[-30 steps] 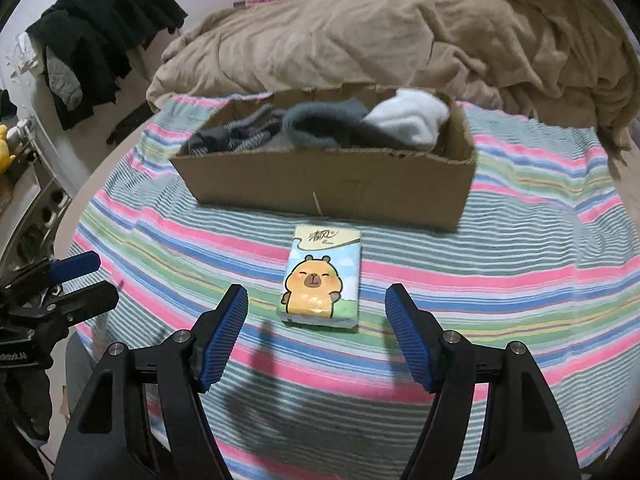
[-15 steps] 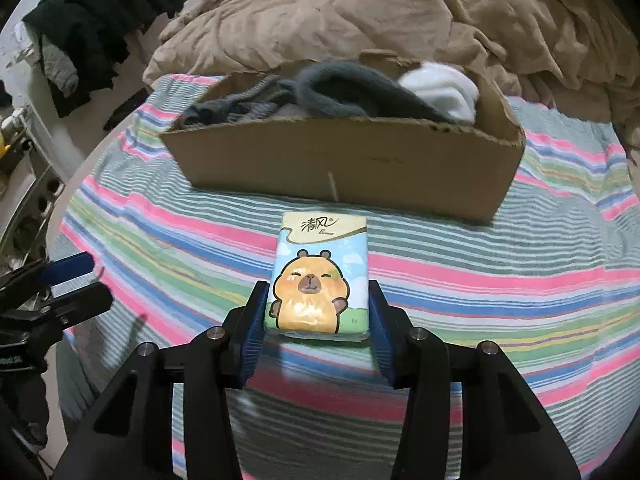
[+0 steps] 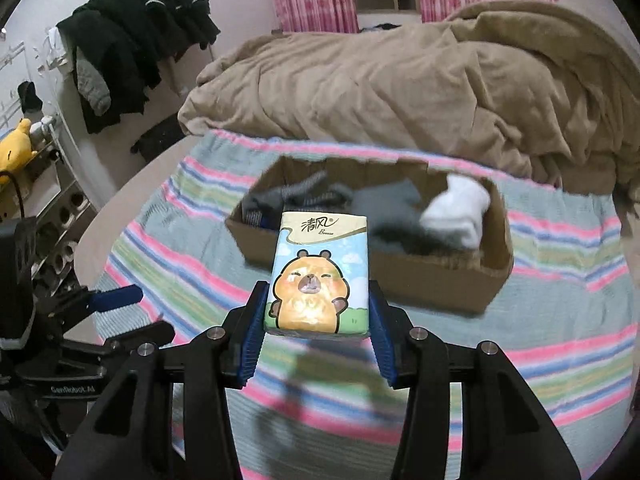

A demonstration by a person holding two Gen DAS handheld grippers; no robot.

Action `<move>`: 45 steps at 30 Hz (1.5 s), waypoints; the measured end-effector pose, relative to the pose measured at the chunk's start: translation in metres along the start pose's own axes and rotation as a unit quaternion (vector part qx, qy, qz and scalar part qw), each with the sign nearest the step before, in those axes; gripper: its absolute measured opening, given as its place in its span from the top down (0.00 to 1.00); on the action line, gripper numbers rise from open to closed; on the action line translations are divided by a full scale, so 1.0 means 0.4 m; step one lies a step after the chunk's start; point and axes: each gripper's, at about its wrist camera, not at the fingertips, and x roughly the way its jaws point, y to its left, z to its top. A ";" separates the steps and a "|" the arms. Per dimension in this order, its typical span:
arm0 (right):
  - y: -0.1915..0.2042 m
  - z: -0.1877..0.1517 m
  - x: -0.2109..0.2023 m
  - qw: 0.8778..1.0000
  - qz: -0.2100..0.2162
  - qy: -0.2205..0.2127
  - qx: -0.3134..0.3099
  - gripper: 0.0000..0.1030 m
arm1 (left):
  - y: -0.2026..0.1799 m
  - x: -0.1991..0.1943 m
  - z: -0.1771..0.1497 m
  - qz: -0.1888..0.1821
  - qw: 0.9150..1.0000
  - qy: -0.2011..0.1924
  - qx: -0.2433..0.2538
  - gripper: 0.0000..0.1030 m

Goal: Organize objects
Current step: 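Lower the capybara tissue pack into the box and open the right tool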

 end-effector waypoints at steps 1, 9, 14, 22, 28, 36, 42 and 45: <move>-0.002 0.010 0.003 1.000 0.000 -0.002 -0.001 0.52 | 0.002 -0.002 0.006 0.001 1.000 -0.002 0.001 0.23; -0.019 0.089 0.059 1.000 0.002 -0.012 -0.002 0.52 | 0.034 -0.002 0.068 0.015 0.999 -0.030 -0.007 0.23; -0.037 0.117 0.111 1.000 0.001 -0.007 0.002 0.52 | 0.054 0.020 0.113 0.021 0.999 -0.040 -0.009 0.23; -0.056 0.159 0.221 1.000 -0.012 0.010 -0.010 0.52 | 0.069 0.069 0.153 0.018 0.999 -0.041 -0.012 0.23; -0.070 0.181 0.299 0.999 -0.022 0.026 -0.008 0.52 | 0.074 0.092 0.154 0.017 0.999 -0.034 -0.013 0.23; -0.063 0.184 0.328 0.999 -0.030 0.043 -0.002 0.50 | 0.076 0.077 0.146 0.020 0.999 -0.035 -0.016 0.23; -0.059 0.169 0.259 0.999 -0.035 0.028 0.009 0.33 | 0.063 0.037 0.139 0.018 0.999 -0.043 -0.010 0.23; -0.052 0.158 0.213 0.999 -0.038 0.019 0.008 0.32 | 0.050 0.016 0.135 0.017 0.999 -0.046 -0.009 0.23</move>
